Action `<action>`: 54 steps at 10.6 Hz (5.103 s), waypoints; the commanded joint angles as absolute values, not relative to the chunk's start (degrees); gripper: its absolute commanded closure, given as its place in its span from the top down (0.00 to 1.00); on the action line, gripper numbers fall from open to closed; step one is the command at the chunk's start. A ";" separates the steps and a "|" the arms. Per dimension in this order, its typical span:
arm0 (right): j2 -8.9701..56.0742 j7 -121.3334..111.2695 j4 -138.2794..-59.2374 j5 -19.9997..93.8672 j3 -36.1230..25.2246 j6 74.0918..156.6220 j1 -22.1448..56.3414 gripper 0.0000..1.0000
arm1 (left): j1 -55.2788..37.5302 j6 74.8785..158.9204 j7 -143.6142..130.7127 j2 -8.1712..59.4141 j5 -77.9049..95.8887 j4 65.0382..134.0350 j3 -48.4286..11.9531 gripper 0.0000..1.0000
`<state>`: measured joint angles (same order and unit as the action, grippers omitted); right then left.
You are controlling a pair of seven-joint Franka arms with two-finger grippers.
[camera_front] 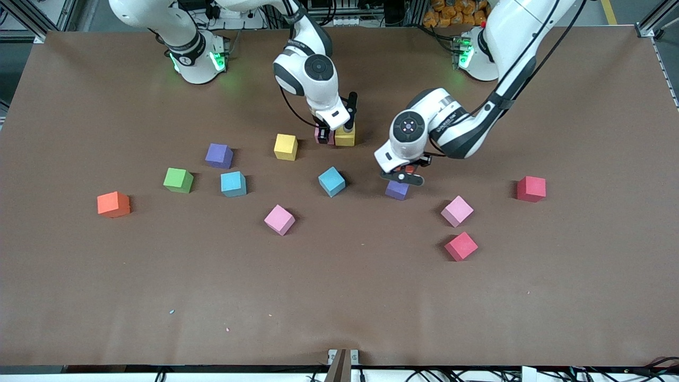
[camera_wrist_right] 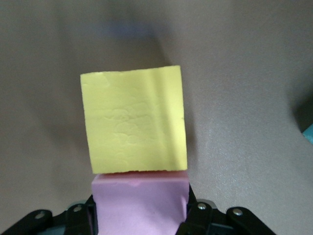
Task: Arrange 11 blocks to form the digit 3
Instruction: 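Place the pink cube beside yellow while the left gripper grasps the orange cube, then grasp the teal cube with the right gripper while the left gripper carries orange, then place the orange cube beside yellow while the right gripper carries the teal cube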
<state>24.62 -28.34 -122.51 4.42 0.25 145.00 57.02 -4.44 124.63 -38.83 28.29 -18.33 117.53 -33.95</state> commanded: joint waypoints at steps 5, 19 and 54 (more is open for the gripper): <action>23.66 -27.60 -121.46 5.19 -0.09 142.31 57.74 1.00 | 0.00 117.69 -56.18 18.11 1.83 117.95 -34.37 0.05; 32.50 -12.58 -96.09 6.86 -0.53 129.29 44.30 1.00 | -10.01 135.07 -117.67 19.60 6.94 123.91 -34.54 0.02; 29.62 33.19 -104.93 7.65 -4.66 132.80 48.07 0.00 | -18.46 155.48 -137.55 22.76 0.09 132.10 -34.19 0.05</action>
